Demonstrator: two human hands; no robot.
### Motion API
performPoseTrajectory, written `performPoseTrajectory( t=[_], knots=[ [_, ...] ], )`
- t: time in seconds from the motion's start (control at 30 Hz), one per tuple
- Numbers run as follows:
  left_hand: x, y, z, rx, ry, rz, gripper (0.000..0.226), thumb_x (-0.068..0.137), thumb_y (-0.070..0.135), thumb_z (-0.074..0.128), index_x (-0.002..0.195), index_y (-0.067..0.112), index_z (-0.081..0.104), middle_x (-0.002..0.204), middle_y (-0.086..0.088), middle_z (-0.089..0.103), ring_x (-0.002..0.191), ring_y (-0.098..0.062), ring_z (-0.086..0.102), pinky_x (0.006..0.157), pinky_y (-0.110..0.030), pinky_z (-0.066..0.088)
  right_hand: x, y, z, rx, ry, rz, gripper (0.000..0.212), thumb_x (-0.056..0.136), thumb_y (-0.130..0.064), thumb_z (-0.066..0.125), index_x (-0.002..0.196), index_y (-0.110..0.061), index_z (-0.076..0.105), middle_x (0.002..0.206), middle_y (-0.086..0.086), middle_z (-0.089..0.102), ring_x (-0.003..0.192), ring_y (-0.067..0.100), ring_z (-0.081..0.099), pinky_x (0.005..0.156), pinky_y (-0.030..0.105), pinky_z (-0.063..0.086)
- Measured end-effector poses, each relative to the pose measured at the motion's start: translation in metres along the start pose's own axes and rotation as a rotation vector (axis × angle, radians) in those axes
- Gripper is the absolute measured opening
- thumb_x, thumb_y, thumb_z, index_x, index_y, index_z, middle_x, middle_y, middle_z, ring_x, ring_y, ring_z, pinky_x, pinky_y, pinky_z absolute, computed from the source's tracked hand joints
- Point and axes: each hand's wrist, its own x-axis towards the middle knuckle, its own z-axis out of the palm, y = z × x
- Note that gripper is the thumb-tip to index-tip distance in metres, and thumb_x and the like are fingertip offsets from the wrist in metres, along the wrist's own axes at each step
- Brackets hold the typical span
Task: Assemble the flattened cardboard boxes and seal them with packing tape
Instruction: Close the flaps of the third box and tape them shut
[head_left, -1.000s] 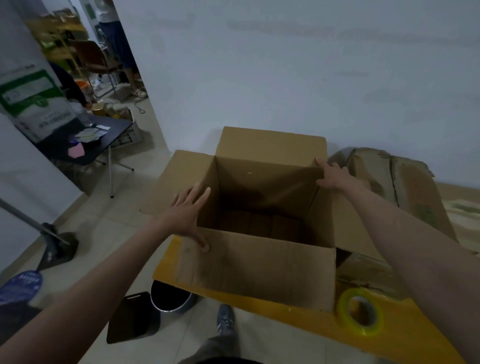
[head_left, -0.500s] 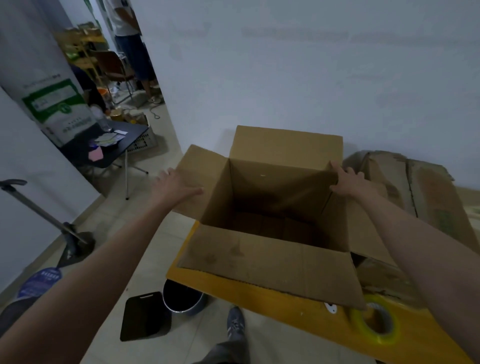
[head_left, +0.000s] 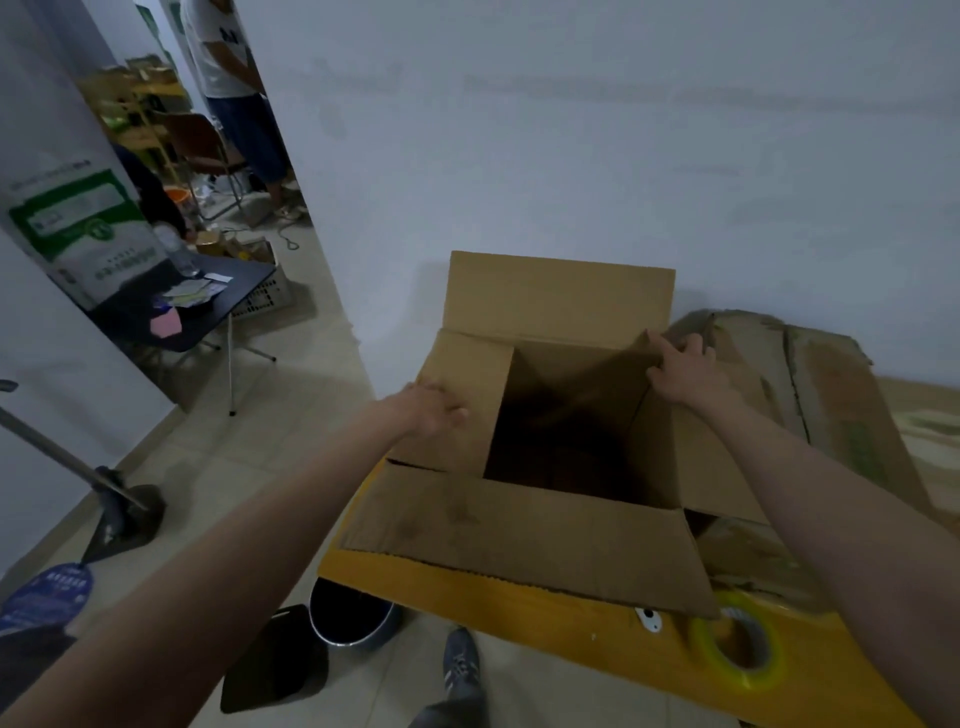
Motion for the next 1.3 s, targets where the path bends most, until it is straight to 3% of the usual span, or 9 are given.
performPoseTrajectory(
  t=[0.23, 0.33, 0.6, 0.7, 0.8, 0.9, 1.0, 1.17, 1.3],
  knots=[
    [0.035, 0.000, -0.023, 0.048, 0.146, 0.118, 0.062, 0.101, 0.050, 0.042, 0.155, 0.024, 0.027, 0.166, -0.005, 0.010, 0.152, -0.030, 0.010, 0.122, -0.048, 0.019, -0.027, 0.025, -0.011, -0.026, 0.010, 0.032, 0.067, 0.100, -0.031, 0.047, 0.156, -0.041, 0.012, 0.157, 0.020, 0.020, 0.145, 0.044, 0.014, 0.114, 0.055, 0.026],
    [0.056, 0.000, -0.046, 0.081, 0.242, 0.153, 0.091, 0.086, 0.047, 0.071, 0.158, 0.029, 0.018, 0.167, -0.001, 0.001, 0.153, -0.025, 0.000, 0.121, -0.050, 0.020, -0.043, 0.039, -0.013, -0.007, -0.003, 0.162, 0.071, 0.100, -0.029, 0.047, 0.158, -0.036, 0.008, 0.159, 0.025, 0.015, 0.146, 0.047, 0.012, 0.117, 0.059, 0.019],
    [0.101, 0.000, -0.065, 0.148, 0.198, 0.124, 0.143, 0.051, 0.065, 0.087, 0.158, 0.033, -0.001, 0.166, 0.003, -0.014, 0.153, -0.025, -0.011, 0.122, -0.056, 0.005, -0.070, 0.064, -0.048, 0.174, 0.076, 0.188, 0.077, 0.091, -0.028, 0.066, 0.152, -0.007, 0.023, 0.145, 0.017, 0.044, 0.128, 0.034, 0.047, 0.093, 0.039, 0.045],
    [0.110, 0.001, -0.067, 0.160, 0.197, 0.127, 0.145, 0.049, 0.068, 0.085, 0.158, 0.032, -0.002, 0.166, 0.002, -0.015, 0.153, -0.025, -0.010, 0.122, -0.055, 0.005, -0.073, 0.035, -0.076, 0.296, 0.179, 0.007, 0.072, 0.094, -0.025, 0.062, 0.154, -0.012, 0.025, 0.145, 0.009, 0.046, 0.127, 0.029, 0.051, 0.093, 0.033, 0.042],
    [0.112, -0.001, -0.066, 0.147, 0.200, 0.148, 0.146, 0.047, 0.072, 0.084, 0.158, 0.031, -0.003, 0.166, 0.004, -0.015, 0.153, -0.023, -0.009, 0.122, -0.055, 0.007, -0.077, -0.012, -0.087, 0.494, 0.011, -0.095, 0.061, 0.103, -0.049, 0.042, 0.154, -0.020, 0.027, 0.130, -0.001, 0.057, 0.105, 0.018, 0.064, 0.082, 0.032, 0.056],
    [0.110, -0.007, -0.063, 0.118, 0.218, 0.171, 0.146, 0.049, 0.073, 0.083, 0.159, 0.031, -0.003, 0.165, 0.006, -0.016, 0.153, -0.022, -0.008, 0.122, -0.054, 0.008, -0.070, -0.038, -0.063, 0.284, -0.228, -0.239, 0.057, 0.105, -0.051, 0.033, 0.150, -0.018, 0.039, 0.150, 0.006, 0.047, 0.136, 0.025, 0.046, 0.110, 0.041, 0.039],
    [0.106, -0.014, -0.064, 0.035, 0.318, 0.194, 0.141, 0.055, 0.071, 0.082, 0.159, 0.029, -0.004, 0.166, 0.007, -0.014, 0.153, -0.021, -0.009, 0.122, -0.054, 0.007, -0.048, -0.027, -0.019, 0.023, -0.424, -0.270, 0.042, 0.103, -0.036, 0.048, 0.142, -0.021, 0.054, 0.150, 0.004, 0.048, 0.142, 0.026, 0.037, 0.117, 0.041, 0.030],
    [0.098, -0.024, -0.086, -0.166, 0.629, 0.146, 0.135, 0.068, 0.049, 0.086, 0.158, 0.024, -0.012, 0.166, 0.000, -0.015, 0.152, -0.031, -0.011, 0.123, -0.053, 0.005, -0.038, -0.006, -0.013, 0.228, -0.285, -0.241, 0.027, 0.101, -0.020, 0.053, 0.125, -0.019, 0.068, 0.136, 0.000, 0.060, 0.130, 0.015, 0.049, 0.110, 0.032, 0.037],
    [0.085, -0.022, -0.100, -0.112, 0.706, 0.184, 0.113, 0.072, 0.053, 0.082, 0.157, 0.019, 0.015, 0.154, -0.013, 0.030, 0.144, -0.037, 0.024, 0.120, -0.051, 0.019, -0.040, 0.013, -0.016, 0.498, -0.075, -0.111, 0.017, 0.099, -0.012, 0.055, 0.102, -0.019, 0.070, 0.117, 0.002, 0.068, 0.113, 0.018, 0.062, 0.094, 0.035, 0.054]
  ],
)
